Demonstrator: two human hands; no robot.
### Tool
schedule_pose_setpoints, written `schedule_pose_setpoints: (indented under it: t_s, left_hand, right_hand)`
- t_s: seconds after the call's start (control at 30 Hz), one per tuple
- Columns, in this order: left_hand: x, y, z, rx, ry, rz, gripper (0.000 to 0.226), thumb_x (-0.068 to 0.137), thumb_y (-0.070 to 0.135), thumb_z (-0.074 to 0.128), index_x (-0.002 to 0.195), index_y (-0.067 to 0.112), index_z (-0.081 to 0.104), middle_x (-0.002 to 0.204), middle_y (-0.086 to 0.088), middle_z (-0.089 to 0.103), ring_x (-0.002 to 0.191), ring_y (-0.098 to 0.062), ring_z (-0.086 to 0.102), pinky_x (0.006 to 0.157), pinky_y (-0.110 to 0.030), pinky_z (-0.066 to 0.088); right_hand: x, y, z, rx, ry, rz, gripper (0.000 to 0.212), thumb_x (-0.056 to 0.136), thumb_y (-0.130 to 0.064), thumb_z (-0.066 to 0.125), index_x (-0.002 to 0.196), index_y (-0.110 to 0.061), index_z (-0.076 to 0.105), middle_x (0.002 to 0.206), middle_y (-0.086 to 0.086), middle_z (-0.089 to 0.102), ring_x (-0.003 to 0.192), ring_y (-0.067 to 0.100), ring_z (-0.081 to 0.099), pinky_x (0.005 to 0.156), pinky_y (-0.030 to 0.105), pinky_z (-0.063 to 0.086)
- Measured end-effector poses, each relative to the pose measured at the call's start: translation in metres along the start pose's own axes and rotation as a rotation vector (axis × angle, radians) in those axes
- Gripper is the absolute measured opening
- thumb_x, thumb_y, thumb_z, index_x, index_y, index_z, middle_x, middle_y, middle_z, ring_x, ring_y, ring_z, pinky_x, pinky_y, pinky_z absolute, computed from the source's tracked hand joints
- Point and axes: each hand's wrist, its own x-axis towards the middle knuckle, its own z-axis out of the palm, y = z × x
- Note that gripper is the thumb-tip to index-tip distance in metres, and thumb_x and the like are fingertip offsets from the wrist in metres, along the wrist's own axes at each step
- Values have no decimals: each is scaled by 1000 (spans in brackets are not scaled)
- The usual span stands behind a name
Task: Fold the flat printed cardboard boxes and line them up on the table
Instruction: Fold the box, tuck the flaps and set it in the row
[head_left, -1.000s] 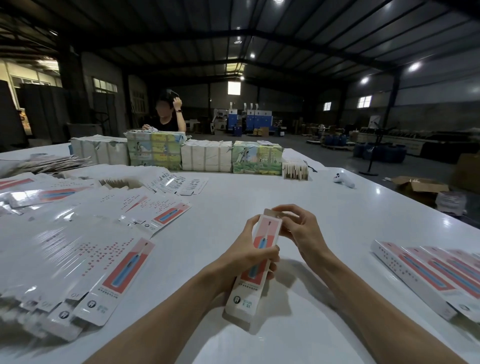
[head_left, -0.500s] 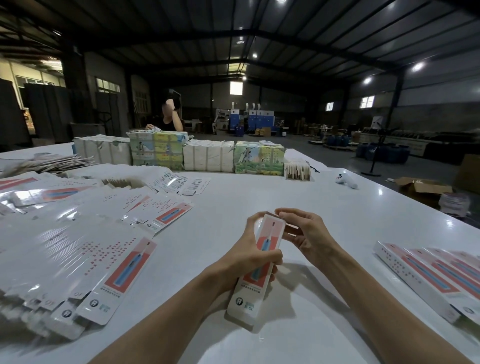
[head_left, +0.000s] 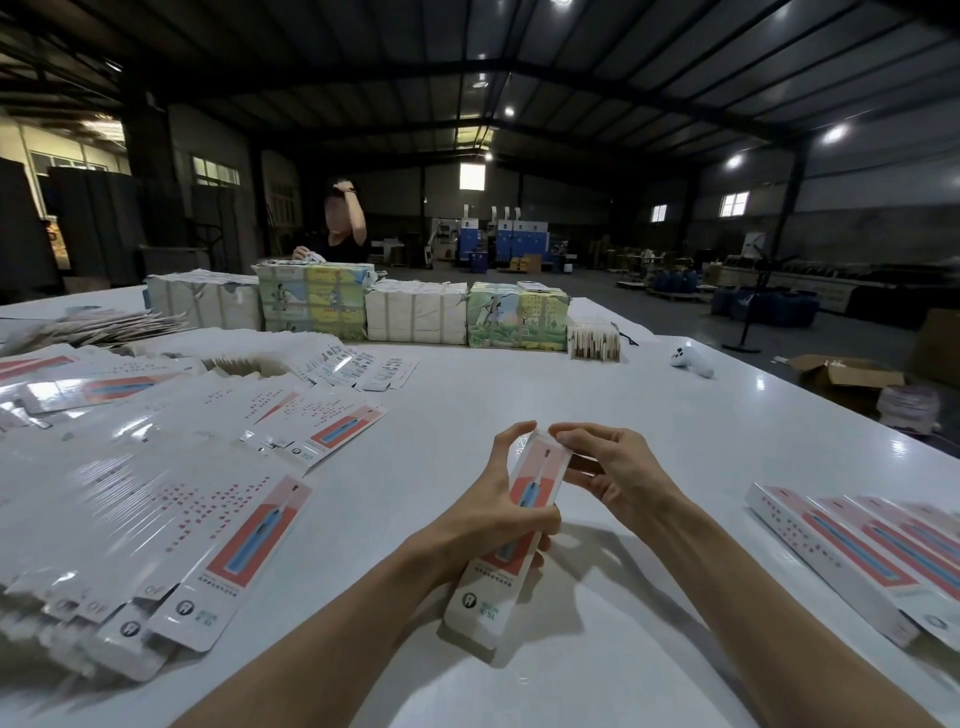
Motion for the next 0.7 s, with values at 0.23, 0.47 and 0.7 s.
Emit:
schedule_pose_setpoints:
  t_s: [0.23,0.47,0.7]
  left_hand:
    - [-1,0,0,23,-9,0,96,80,30,83,143,69,21,123,0,53,78,-22,78,65,-28,62]
    - [-1,4,2,-12,1,-44,100,81,25,83,143,67,17,120,-11,57,74,-26,78,64,-31,63]
    - [0,6,0,-102,55,-65,84,77,30,81,132,64,27,120,-12,58,74,-23,76,66,-31,62]
  right_hand:
    - [-2,-2,2,-94,39,-12,19,100,-5,65,93,-3,83,95,18,78,87,32,79,70,41,66]
    - [-4,-4,2,-77,-5,9,22,100,-3,62,93,-3,82,98,18,78,95,34,77,69,37,64]
    - [-3,0,6,-50,-119,-27,21,100,-6,62,115,-8,78,112,12,78,105,26,76,83,35,63]
